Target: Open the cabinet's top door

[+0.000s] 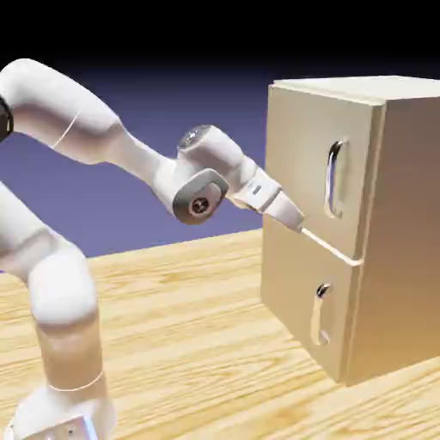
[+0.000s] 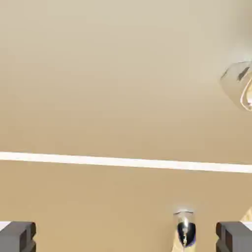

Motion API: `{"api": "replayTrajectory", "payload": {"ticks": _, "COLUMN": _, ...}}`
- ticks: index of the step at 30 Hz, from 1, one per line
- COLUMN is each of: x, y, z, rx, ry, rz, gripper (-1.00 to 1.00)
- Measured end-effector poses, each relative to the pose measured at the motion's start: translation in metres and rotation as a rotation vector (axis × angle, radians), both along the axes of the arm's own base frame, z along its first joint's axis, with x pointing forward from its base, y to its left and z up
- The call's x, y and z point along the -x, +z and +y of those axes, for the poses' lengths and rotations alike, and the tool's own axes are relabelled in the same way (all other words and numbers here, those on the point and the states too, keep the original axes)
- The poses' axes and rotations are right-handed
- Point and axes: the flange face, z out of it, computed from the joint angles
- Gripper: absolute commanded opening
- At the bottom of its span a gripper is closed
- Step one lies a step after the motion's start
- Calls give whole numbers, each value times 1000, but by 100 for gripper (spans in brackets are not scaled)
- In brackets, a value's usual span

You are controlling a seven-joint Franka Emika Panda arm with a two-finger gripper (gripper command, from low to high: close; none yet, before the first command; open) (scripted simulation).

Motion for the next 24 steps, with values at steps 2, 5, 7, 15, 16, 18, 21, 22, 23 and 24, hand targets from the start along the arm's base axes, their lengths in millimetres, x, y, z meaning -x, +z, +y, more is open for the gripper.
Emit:
{"api": "replayTrajectory", "payload": {"ticks": 2, "x": 1, "y": 8, "z": 4, "rx": 6, "ry": 8, "rz": -15, "gripper": 100}}
{"api": "replayTrajectory", "payload": {"ticks": 5, "x": 3, "y": 18, "z": 10, "rx": 15, "ry": 17, "rz": -37, "gripper": 100}}
{"api": "replayTrajectory", "payload": {"ticks": 7, "x": 5, "y": 25, "z": 13, "rx": 21, "ry": 22, "rz": -53, "gripper": 100}}
{"api": "replayTrajectory", "payload": {"ticks": 15, "x": 14, "y": 47, "z": 22, "rx": 44, "ry": 33, "rz": -124, "gripper": 100}}
{"api": "replayTrajectory", "payload": {"ticks": 16, "x": 16, "y": 49, "z": 22, "rx": 47, "ry": 33, "rz": -133, "gripper": 100}}
{"api": "replayTrajectory", "payload": {"ticks": 18, "x": 18, "y": 53, "z": 23, "rx": 51, "ry": 33, "rz": -153, "gripper": 100}}
{"api": "replayTrajectory", "payload": {"ticks": 21, "x": 22, "y": 58, "z": 23, "rx": 58, "ry": 32, "rz": -184, "gripper": 100}}
{"api": "replayTrajectory", "payload": {"ticks": 22, "x": 24, "y": 59, "z": 22, "rx": 59, "ry": 31, "rz": -195, "gripper": 100}}
{"api": "replayTrajectory", "payload": {"ticks": 23, "x": 25, "y": 61, "z": 22, "rx": 61, "ry": 30, "rz": -206, "gripper": 100}}
{"api": "replayTrajectory", "payload": {"ticks": 24, "x": 26, "y": 62, "z": 21, "rx": 63, "ry": 29, "rz": -217, "gripper": 100}}
